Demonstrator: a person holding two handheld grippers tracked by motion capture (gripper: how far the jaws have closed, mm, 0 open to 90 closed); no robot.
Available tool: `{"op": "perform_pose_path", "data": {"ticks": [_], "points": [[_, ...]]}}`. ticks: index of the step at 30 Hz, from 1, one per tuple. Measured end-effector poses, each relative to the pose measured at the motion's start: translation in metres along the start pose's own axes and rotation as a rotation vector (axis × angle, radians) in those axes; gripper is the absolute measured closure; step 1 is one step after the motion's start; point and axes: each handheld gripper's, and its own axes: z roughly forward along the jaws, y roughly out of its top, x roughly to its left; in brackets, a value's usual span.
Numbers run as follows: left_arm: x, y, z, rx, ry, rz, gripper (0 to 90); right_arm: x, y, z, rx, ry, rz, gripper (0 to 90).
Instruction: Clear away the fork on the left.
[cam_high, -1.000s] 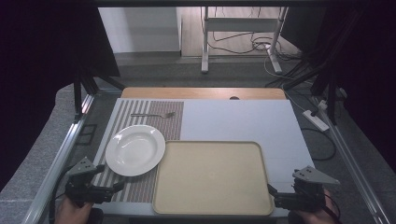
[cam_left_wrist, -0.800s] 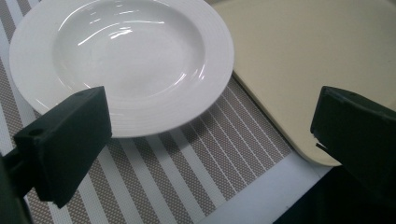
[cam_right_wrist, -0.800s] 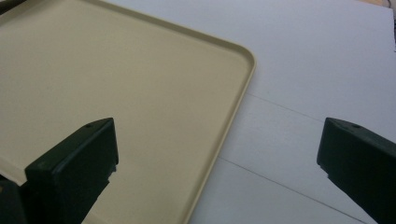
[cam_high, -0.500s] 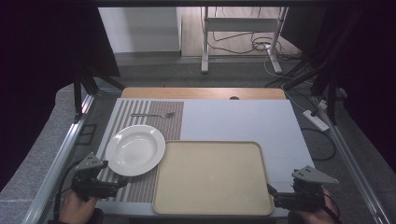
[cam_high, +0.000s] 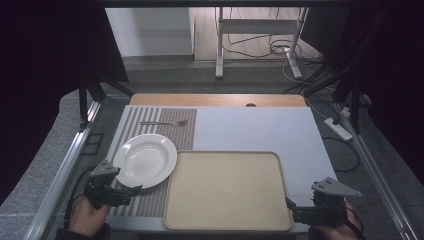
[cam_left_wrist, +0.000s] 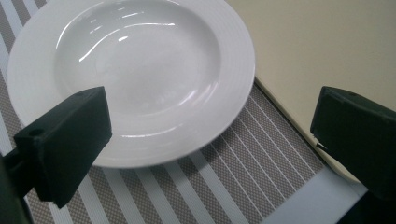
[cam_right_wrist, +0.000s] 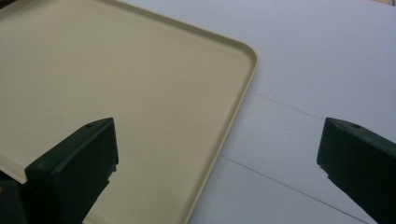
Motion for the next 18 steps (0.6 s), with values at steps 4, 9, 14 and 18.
{"op": "perform_pose_path", "data": {"ticks": [4,9,14,18], "points": [[0.004,0.006,0.007,0.005,-0.015,-0.004,0.0,0.000,0.000,0.000,0.002,0.000,0.001,0.0],[0.008,0.013,0.016,0.010,-0.021,-0.007,0.0,0.000,0.000,0.001,0.005,0.001,0.001,0.0],[0.014,0.019,0.022,0.012,-0.015,-0.017,0.0,0.000,0.000,0.001,0.005,0.001,0.001,0.0],[0.019,0.024,0.029,0.023,-0.006,-0.015,0.0,0.000,0.000,0.001,0.006,0.000,0.001,0.0]]}}
